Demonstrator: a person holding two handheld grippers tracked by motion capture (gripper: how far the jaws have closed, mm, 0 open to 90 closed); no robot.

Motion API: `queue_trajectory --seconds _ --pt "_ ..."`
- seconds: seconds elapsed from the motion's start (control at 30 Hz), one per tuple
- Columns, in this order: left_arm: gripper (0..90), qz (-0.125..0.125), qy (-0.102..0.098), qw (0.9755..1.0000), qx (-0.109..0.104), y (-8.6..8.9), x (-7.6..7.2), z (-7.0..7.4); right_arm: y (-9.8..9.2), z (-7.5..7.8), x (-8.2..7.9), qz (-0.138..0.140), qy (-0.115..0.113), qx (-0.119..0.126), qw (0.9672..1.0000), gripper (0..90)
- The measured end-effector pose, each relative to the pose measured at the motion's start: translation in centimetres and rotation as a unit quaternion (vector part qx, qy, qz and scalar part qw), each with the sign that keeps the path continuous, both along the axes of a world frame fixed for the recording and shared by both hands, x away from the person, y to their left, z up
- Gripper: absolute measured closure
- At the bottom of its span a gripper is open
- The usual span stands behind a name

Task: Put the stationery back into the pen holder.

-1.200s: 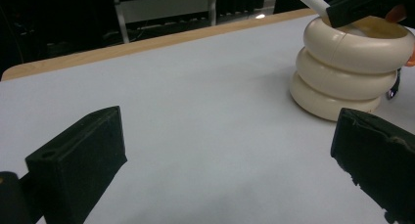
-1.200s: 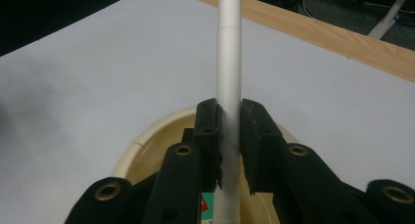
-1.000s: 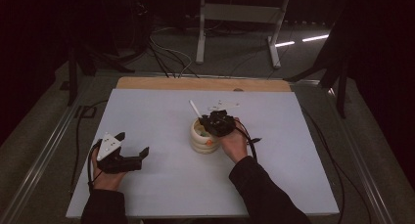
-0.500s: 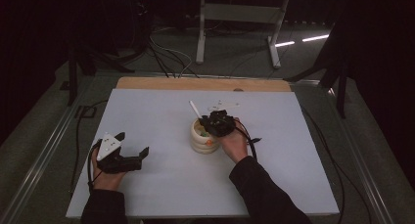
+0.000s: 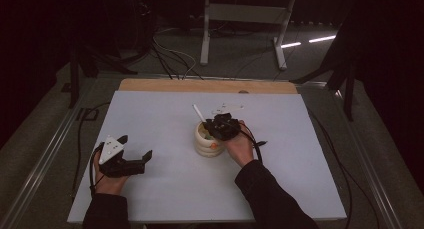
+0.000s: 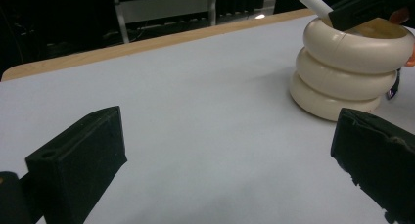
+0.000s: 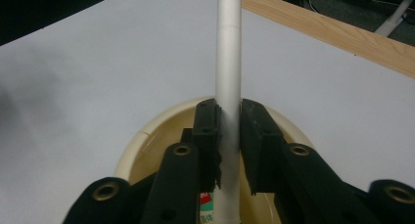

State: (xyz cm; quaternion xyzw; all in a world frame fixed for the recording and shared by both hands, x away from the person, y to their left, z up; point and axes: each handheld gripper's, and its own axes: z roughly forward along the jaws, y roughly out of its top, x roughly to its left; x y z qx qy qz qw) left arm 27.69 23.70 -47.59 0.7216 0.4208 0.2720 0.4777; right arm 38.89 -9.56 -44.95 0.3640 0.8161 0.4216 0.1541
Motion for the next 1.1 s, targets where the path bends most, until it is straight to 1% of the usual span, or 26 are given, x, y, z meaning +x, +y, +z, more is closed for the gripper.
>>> queue_trajectory --seconds 0.1,0.13,0.2,0.27,0.3,0.33,0.37,0.4,0.43,0.53,0.6,0.7,0.77,0.87,1.03,1.1 --pt "0.2 0.000 0.000 1.0000 0.000 0.0 0.0 0.0 0.0 0.0 0.0 0.001 -0.001 0.004 1.0000 69.2" --pt "0.2 0.000 0.000 1.0000 0.000 0.0 0.0 0.0 -0.1 0.1 0.0 0.001 -0.003 0.006 1.0000 64.4" --pt "0.2 0.000 0.000 1.0000 0.000 0.0 0.0 0.0 -0.2 0.2 0.0 0.003 0.001 0.015 0.9999 56.7" --pt "0.2 0.000 0.000 1.0000 0.000 0.0 0.0 0.0 -0.3 0.3 0.1 0.005 0.008 0.023 0.9997 41.1" --pt "0.2 0.000 0.000 1.0000 0.000 0.0 0.0 0.0 -0.4 0.4 0.2 0.005 0.013 0.025 0.9996 39.6" --pt "0.2 0.000 0.000 1.0000 -0.001 0.0 0.0 0.0 -0.5 0.4 0.3 0.009 0.017 0.031 0.9993 36.6" --pt "0.2 -0.001 0.000 1.0000 0.000 0.0 0.0 0.0 -0.6 0.4 0.3 0.012 0.018 0.038 0.9991 33.9" --pt "0.2 -0.001 0.000 1.0000 0.000 0.0 0.0 0.0 -0.6 0.5 0.2 0.013 0.013 0.041 0.9990 29.3" --pt "0.2 0.000 0.000 1.0000 0.000 0.0 0.0 0.0 -0.6 0.6 0.2 0.012 0.009 0.037 0.9992 23.5" --pt "0.2 -0.001 0.000 1.0000 -0.001 0.0 0.0 0.0 -0.6 0.8 0.0 0.006 -0.005 0.027 0.9996 14.9" --pt "0.2 0.000 0.000 1.0000 -0.001 0.0 0.0 0.0 -0.7 1.0 0.0 0.004 -0.009 0.027 0.9996 12.3" --pt "0.2 -0.001 0.000 1.0000 -0.001 -0.1 0.0 0.0 -1.0 1.3 0.0 0.012 -0.006 0.032 0.9994 3.1" --pt "0.2 -0.001 0.001 1.0000 -0.001 -0.1 0.0 0.0 -1.2 1.4 -0.1 0.008 -0.009 0.026 0.9996 1.7" --pt "0.2 -0.001 0.000 1.0000 -0.001 -0.1 0.0 0.0 -1.5 1.7 0.0 0.009 -0.007 0.026 0.9996 0.0" --pt "0.2 -0.001 0.001 1.0000 -0.001 -0.1 0.0 0.0 -2.3 2.2 0.1 0.009 -0.007 0.028 0.9996 0.0" --pt "0.2 -0.001 0.001 1.0000 -0.001 -0.1 0.0 0.0 -2.6 2.4 0.1 0.008 -0.008 0.025 0.9996 0.0"
